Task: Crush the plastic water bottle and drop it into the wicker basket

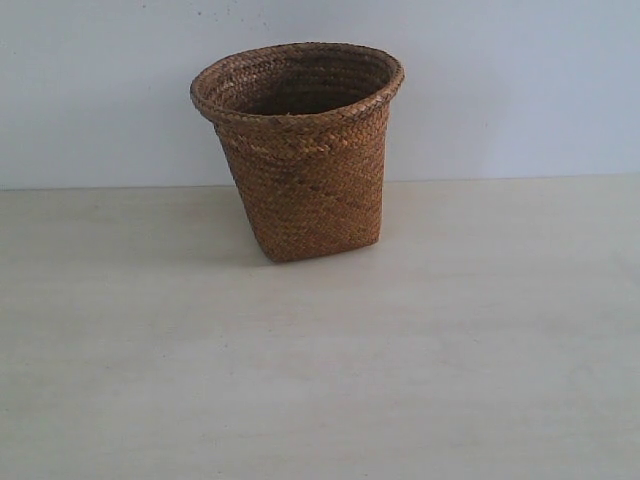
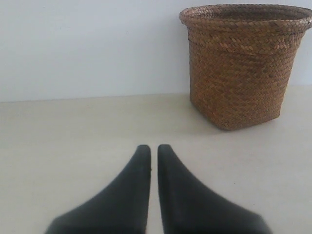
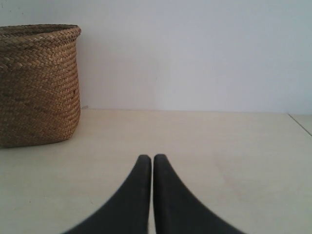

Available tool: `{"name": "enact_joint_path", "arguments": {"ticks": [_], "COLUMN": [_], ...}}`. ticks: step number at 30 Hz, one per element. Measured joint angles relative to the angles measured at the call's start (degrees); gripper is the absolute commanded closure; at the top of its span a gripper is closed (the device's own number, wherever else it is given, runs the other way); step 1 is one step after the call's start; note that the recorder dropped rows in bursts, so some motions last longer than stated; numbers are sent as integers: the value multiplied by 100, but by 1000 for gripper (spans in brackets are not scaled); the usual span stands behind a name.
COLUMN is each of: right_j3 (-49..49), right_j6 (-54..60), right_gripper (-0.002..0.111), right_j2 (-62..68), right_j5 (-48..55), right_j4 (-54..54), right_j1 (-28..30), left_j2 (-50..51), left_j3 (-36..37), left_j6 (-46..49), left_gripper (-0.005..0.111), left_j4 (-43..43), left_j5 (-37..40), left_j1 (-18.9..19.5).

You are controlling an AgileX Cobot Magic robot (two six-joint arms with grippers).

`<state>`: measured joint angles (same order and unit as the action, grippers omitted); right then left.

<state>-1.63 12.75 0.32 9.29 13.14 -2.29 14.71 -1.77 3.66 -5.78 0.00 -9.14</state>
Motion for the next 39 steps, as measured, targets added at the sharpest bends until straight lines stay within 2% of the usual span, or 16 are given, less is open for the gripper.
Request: {"name": "enact_joint_path", "arguments": {"ticks": [13, 19, 24, 39], "right_j3": [0, 0, 0, 0], "right_j6": [0, 0, 0, 0], "right_gripper": [108, 108, 108, 108], "right_j2": [0, 0, 0, 0], "right_j5": [81, 81, 89, 89], "right_j4": [20, 20, 20, 20], "right_j1": [0, 0, 0, 0], "left_j2": [-960, -1400, -1449, -1449], "left_j3": [157, 157, 157, 157], "left_j6": [-269, -366, -366, -366], "left_gripper": [102, 102, 102, 102], "left_j4": [446, 457, 457, 457], "left_j5": [467, 1130, 1590, 1648], "left_j1": [11, 254, 310, 310]}}
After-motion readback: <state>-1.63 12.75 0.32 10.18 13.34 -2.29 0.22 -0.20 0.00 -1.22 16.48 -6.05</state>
